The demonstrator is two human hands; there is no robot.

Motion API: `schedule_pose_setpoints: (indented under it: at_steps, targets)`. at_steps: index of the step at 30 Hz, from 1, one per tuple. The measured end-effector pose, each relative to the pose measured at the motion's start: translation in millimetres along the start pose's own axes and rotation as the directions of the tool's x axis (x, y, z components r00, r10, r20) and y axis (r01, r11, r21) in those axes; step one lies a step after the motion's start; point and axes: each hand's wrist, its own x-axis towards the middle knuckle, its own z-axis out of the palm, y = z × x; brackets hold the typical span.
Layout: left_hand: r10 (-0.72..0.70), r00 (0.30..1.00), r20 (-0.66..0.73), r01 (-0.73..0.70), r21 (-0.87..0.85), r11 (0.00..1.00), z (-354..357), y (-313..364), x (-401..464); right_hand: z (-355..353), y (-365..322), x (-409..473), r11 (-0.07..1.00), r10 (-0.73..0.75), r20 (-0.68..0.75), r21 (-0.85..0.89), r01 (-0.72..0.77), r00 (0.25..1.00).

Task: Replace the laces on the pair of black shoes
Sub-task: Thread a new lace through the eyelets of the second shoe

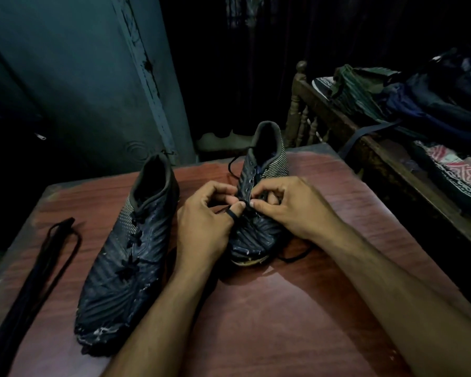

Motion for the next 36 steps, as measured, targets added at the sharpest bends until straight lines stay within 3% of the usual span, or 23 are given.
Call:
schedule_pose_setpoints:
  at_steps: [10, 21, 25, 31, 36]
  targets:
    - [-0.015, 0.998, 0.066, 0.019, -0.066, 0.998, 0, -3, 3, 0, 0, -1, 0.998, -0.018, 0.011, 0.057, 0.018, 1.000]
    - [-0.004, 0.978, 0.209, 0.034, -0.141, 0.989, -9, 3, 5, -4, 7, 4, 0.928, -0.018, -0.017, 0.372, 0.023, 1.000]
    - [-0.029, 0.972, 0.234, 0.079, -0.204, 0.976, -11, 5, 6, -7, 6, 6, 0.826, 0.096, -0.080, 0.562, -0.034, 0.992]
    - [0.000, 0.987, 0.160, 0.007, -0.044, 0.999, -8, 2, 4, -15, 2, 6, 0.601, 0.265, -0.038, 0.788, -0.134, 0.964]
    - [0.003, 0.990, 0.143, -0.001, -0.012, 1.000, -5, 1, 2, -43, 5, 12, 0.500, 0.371, -0.203, 0.866, -0.011, 0.906]
